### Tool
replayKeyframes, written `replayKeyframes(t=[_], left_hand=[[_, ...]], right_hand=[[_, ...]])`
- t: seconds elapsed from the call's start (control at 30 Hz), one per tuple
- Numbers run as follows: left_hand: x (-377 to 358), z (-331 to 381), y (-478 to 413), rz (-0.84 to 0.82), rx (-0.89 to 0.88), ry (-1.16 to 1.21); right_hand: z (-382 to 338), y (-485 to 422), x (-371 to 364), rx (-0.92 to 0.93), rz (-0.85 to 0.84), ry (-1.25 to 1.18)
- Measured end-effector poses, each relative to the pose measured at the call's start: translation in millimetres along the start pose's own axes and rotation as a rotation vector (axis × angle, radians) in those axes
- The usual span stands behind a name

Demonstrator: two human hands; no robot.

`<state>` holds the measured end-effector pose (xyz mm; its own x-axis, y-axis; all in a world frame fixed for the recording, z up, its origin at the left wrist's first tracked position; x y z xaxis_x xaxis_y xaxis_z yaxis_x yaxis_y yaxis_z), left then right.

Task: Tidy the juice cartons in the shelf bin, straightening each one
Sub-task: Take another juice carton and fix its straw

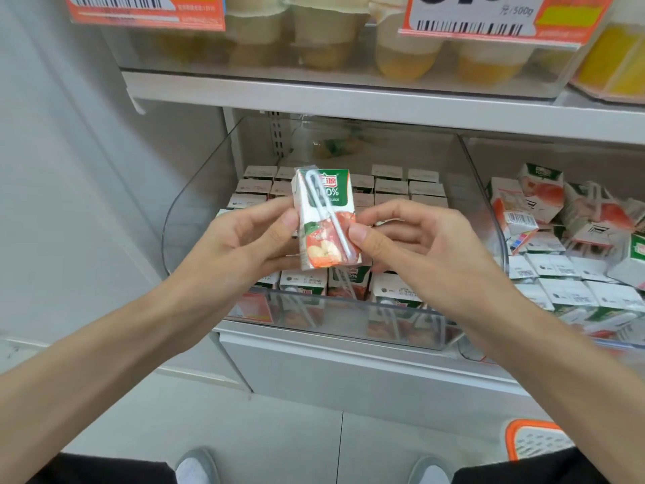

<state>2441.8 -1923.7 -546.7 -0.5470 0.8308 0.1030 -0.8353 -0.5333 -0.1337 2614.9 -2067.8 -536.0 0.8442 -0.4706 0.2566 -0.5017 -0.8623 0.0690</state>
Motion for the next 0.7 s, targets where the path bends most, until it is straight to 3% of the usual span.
replayKeyframes(t=[0.4, 0.7], left_hand=[[0, 6, 6, -0.045, 0.123, 0.145], [4, 8, 6, 0.099, 0.112, 0.14]], right_hand=[[-13, 6, -22, -0.018, -0.085, 0.087], [-11, 3, -15, -0.125, -0.063, -0.044]])
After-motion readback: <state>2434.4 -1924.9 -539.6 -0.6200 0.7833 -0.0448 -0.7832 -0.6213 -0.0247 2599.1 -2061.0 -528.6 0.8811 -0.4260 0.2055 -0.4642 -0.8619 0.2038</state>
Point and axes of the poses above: each hand's wrist, its own y-axis away from the middle knuckle, its own x-axis out of the back of the hand, z = x × y, the point moved 1 cm from there along -y, towards the middle knuckle, and after that the axes turned 5 degrees about -x, right-handed, at the moved point
